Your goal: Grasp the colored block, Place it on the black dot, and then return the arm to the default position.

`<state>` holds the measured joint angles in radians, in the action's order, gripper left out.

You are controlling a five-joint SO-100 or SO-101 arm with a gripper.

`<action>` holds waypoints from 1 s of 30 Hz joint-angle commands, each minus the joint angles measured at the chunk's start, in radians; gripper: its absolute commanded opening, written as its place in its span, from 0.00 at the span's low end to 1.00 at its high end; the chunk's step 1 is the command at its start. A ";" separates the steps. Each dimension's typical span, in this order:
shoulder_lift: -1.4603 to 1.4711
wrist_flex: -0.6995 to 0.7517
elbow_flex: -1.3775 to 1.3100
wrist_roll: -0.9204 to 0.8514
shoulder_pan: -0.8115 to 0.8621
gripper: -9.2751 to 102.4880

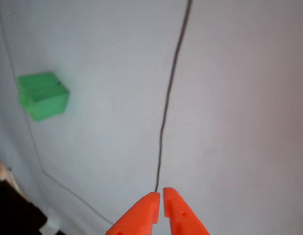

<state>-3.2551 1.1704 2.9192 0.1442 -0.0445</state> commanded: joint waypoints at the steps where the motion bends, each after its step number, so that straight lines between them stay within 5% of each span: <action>1: -0.014 0.014 -0.005 -0.023 0.032 0.08; 30: -0.014 0.054 0.035 -0.055 0.020 0.08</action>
<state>-3.2720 1.2210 2.9590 0.0982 -0.0199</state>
